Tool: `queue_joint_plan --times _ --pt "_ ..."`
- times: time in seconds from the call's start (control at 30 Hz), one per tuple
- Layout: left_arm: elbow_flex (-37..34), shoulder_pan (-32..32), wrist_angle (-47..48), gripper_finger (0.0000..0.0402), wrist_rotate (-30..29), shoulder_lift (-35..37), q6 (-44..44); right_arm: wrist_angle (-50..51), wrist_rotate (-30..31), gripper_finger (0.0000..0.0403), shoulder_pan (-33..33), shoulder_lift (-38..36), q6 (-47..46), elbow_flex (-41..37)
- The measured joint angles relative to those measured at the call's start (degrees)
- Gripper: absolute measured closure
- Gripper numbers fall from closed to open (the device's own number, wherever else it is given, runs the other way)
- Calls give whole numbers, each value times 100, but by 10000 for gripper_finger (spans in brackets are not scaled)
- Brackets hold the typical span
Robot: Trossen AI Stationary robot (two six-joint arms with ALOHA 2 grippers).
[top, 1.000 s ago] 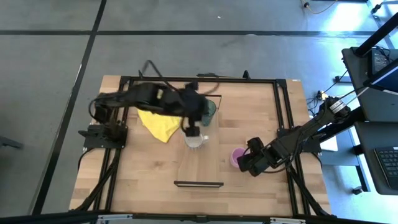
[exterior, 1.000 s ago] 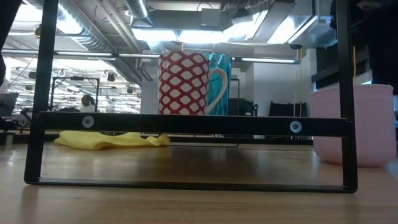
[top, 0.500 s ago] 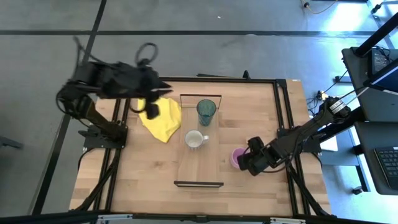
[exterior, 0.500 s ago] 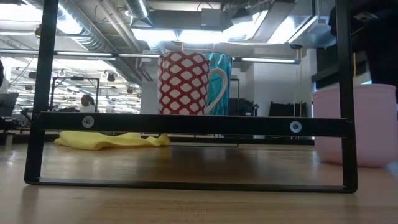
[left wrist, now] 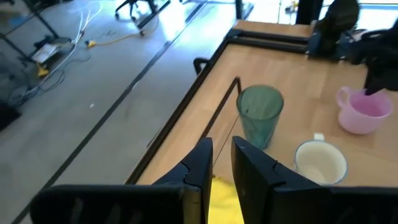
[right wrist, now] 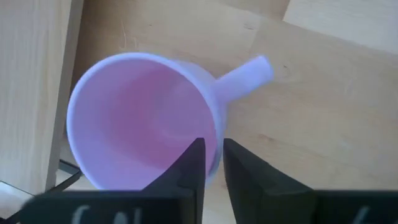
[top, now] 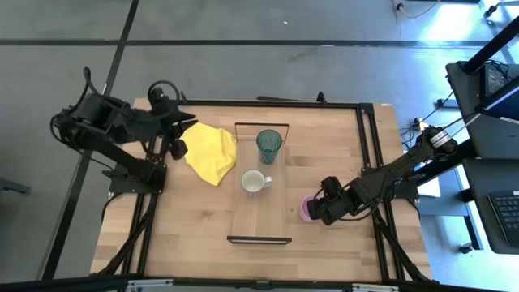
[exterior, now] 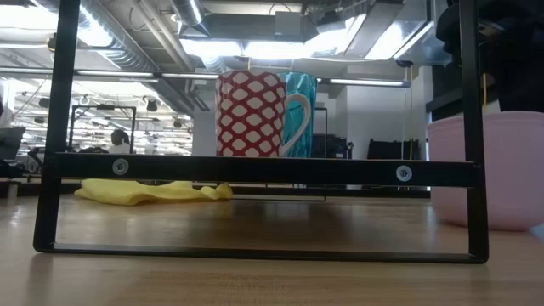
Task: Stack small to large cups/mugs on shelf
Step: Put the pink mug on the shelf
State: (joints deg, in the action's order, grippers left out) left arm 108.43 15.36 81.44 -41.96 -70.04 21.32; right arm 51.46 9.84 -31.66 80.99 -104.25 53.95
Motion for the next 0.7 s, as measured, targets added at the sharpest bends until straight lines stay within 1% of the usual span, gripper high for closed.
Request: queue_joint_plan --times 0.2,0.37,0.47,0.6,0.7 --pt "-1148 244 -310 347 -86 631 670 -143 -131 345 0 33 -148 0" --pt "-1776 431 -607 347 -206 1035 995 -291 -213 344 0 221 -328 0" --pt "-1922 513 -632 347 -301 1187 1119 -430 -220 329 0 303 -332 0" --pt "-1951 548 -637 347 -408 1246 1126 -496 -213 308 0 381 -393 0" --pt "-1951 548 -621 347 -442 1246 1097 -501 -211 313 0 420 -620 0"
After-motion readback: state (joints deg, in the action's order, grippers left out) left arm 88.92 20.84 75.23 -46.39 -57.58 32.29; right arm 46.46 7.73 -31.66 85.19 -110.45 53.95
